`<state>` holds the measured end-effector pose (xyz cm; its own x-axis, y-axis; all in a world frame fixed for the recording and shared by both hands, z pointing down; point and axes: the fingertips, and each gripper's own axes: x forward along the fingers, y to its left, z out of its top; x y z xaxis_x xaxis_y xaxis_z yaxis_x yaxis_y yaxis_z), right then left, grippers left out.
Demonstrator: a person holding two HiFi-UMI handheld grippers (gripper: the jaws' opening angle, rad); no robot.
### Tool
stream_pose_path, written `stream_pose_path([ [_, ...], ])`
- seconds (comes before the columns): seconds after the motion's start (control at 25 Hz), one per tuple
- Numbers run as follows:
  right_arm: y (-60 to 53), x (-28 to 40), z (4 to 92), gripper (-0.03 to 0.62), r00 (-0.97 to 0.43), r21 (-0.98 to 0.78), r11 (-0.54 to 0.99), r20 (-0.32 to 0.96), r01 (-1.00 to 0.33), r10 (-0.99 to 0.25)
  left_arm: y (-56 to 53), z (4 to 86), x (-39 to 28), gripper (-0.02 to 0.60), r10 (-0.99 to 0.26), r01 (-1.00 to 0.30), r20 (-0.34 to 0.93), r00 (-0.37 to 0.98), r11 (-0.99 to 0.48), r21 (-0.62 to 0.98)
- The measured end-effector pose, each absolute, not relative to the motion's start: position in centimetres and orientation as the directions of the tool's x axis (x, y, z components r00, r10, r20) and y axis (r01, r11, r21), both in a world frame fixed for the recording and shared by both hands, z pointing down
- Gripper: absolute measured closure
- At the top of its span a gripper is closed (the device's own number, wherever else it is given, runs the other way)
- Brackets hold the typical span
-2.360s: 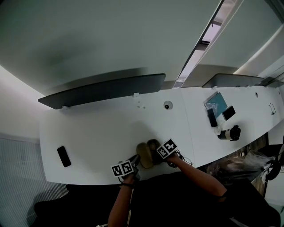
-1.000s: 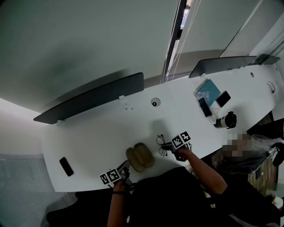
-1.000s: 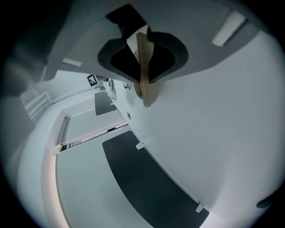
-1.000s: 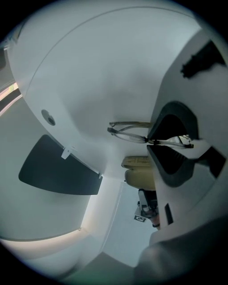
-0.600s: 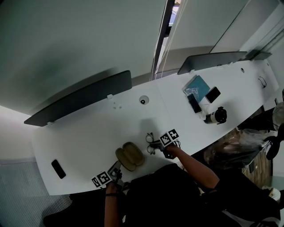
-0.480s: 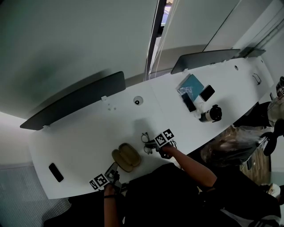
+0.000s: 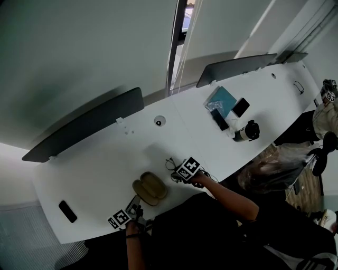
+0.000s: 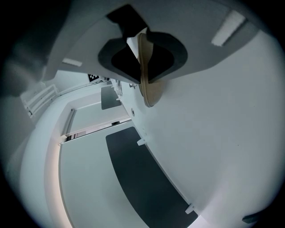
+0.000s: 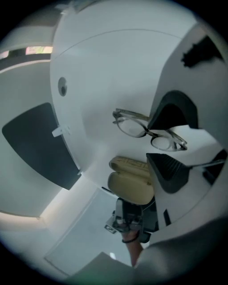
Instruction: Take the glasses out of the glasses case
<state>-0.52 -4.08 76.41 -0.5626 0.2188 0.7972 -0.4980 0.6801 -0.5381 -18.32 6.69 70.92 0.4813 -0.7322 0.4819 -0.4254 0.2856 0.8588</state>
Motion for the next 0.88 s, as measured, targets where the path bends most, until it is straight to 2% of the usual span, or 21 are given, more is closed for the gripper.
stream_pose_path([
  [0.12,-4.4,-0.4,76.3,0.435,-0.481,-0.407,0.803,0.859,-0.435,0.175,6.8,71.0,-18.2,0.525,-0.724,-0.431,0.487,0.489,0.284,0.856],
  [0.24,-5.4,0.1,76.4,0.434,-0.398,-0.241,0.897,0.914,-0.372,0.080,6.7,70.9,-18.2,0.525,-0.720,-0.437,0.488,0.494,0.280,0.855],
  [0.4,-7.4,-1.6,74.0,0.434,-0.514,-0.202,0.884,0.856,-0.422,-0.050,6.8,70.7,-18.3,0.538,-0.720,-0.450,0.486,0.495,0.266,0.853],
  [0.52,-7.3,-2.4,71.9,0.434,-0.533,-0.111,0.926,0.839,-0.361,-0.107,6.9,70.6,-18.3,0.541,-0.726,-0.443,0.476,0.497,0.260,0.858],
  [0.72,-2.5,-6.3,70.7,0.434,-0.576,-0.134,0.975,0.818,-0.180,0.006,6.7,68.8,-21.3,0.554,-0.860,-0.396,0.361,0.361,0.209,0.894],
  [0.88,0.4,-7.5,72.1,0.434,-0.551,-0.173,0.976,0.831,-0.128,0.075,8.1,70.1,-22.0,0.546,-0.857,-0.394,0.366,0.362,0.215,0.894],
])
